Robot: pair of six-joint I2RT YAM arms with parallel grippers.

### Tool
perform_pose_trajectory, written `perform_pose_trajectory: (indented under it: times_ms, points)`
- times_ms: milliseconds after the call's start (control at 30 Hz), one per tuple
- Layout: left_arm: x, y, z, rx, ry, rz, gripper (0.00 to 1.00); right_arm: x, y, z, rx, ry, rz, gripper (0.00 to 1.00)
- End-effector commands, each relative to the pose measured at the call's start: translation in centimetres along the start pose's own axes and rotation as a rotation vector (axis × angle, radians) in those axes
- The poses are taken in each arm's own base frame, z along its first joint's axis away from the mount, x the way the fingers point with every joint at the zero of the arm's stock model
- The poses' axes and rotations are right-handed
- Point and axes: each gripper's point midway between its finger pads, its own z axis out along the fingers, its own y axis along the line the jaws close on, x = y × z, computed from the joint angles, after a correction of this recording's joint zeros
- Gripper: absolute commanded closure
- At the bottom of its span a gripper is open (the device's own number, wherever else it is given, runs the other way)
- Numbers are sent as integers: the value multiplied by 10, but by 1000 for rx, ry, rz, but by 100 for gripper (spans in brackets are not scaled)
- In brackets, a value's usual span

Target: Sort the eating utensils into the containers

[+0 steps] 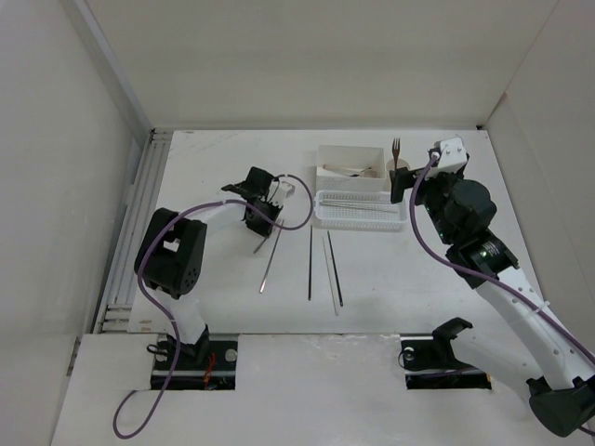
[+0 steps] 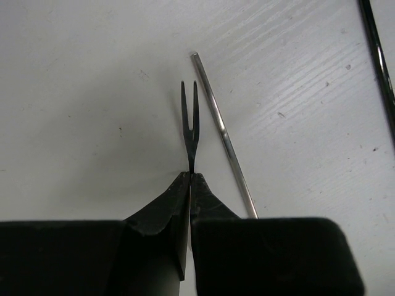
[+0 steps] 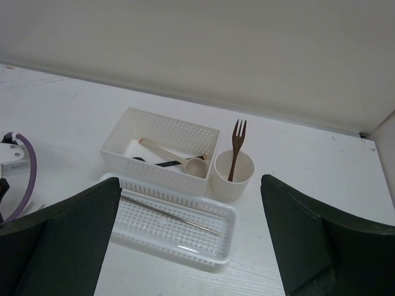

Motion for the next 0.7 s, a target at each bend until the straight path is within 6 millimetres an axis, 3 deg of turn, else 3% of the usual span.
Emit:
perform_pose_trajectory:
  times_ms: [0,400,667]
  points:
    - [-27,-2,-20,19,-78,-6,100,-10,-1,-4,6,-34,3,0]
    - [-31,0,-12,20,-69,2,100,-9,-1,0,15,-24,0,0]
    - [-82,-4,-46,41,-169,12,100,0,3,10,12,8,2,0]
